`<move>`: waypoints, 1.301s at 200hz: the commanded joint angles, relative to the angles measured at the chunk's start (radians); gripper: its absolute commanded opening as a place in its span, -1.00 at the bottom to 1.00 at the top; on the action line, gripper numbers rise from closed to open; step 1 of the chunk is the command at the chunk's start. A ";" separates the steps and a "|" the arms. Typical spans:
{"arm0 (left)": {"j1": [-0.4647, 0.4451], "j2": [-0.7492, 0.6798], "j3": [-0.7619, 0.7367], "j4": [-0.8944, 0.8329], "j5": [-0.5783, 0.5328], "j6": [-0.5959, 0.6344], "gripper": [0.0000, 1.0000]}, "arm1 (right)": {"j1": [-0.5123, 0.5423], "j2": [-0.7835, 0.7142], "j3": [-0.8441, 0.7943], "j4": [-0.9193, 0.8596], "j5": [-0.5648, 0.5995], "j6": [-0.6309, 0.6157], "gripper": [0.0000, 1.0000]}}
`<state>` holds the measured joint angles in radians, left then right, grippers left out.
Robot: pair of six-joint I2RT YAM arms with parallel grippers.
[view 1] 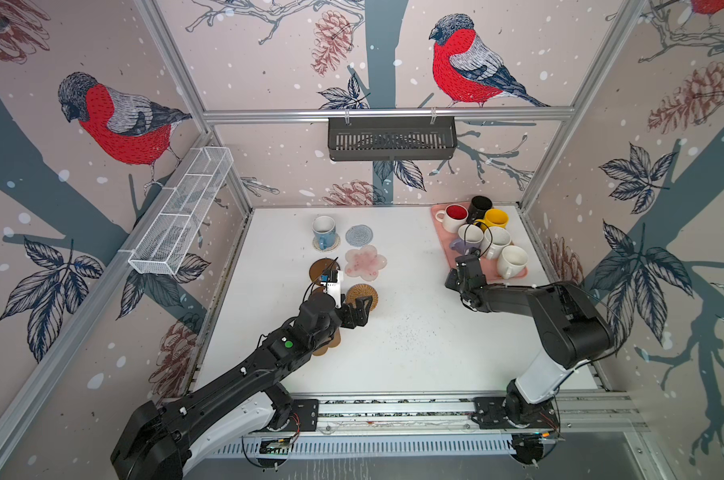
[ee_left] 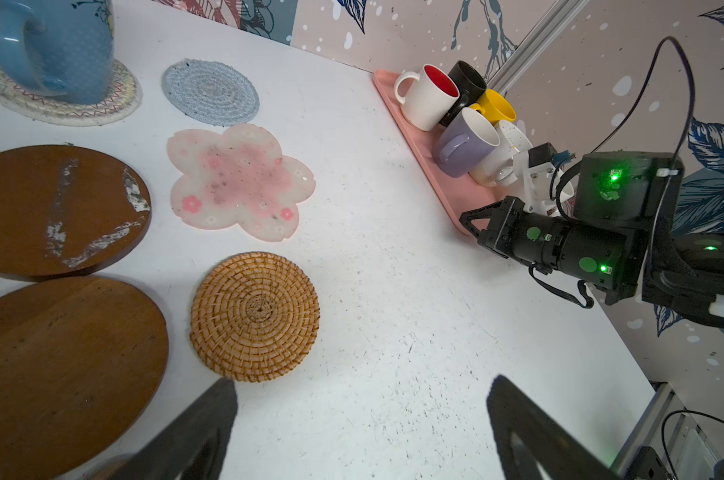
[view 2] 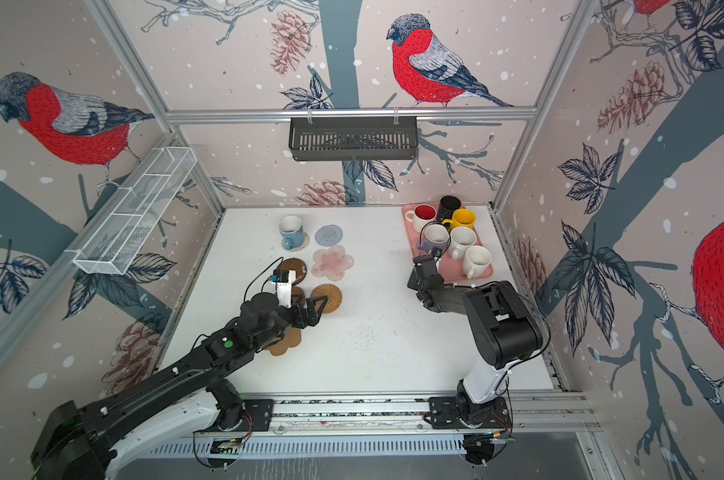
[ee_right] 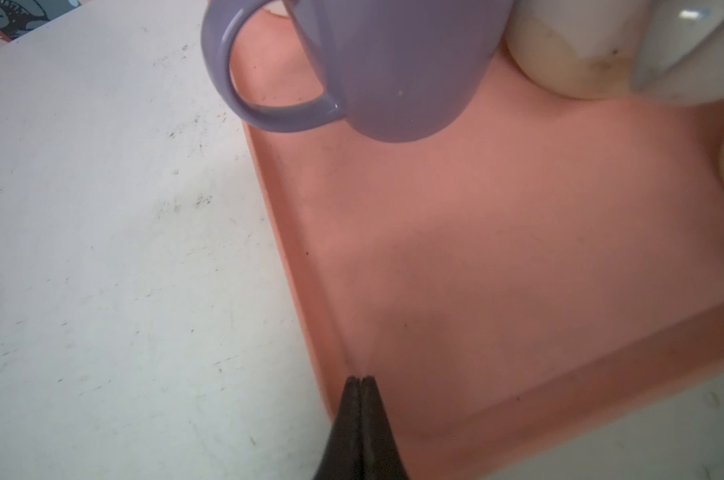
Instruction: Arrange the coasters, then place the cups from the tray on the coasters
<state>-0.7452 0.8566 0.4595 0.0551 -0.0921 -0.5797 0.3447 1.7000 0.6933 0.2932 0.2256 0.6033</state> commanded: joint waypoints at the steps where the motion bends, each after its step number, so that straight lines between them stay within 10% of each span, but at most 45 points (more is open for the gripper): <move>1: -0.001 -0.022 -0.013 0.006 -0.018 -0.013 0.89 | 0.015 0.004 -0.008 -0.128 -0.096 0.020 -0.92; 113: -0.002 -0.131 -0.051 -0.041 -0.044 -0.018 0.89 | 0.111 -0.051 -0.044 -0.179 -0.094 0.057 -0.91; 179: -0.002 -0.146 -0.041 -0.042 -0.047 -0.003 0.89 | 0.113 -0.131 0.107 -0.420 0.018 -0.097 -0.13; 260: -0.001 -0.109 -0.035 -0.006 -0.036 0.007 0.90 | 0.037 -0.011 0.291 -0.519 0.010 -0.278 -0.10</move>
<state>-0.7460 0.7483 0.4171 0.0181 -0.1314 -0.5930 0.3840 1.6661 0.9539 -0.1963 0.2539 0.3862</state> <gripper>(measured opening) 0.953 0.450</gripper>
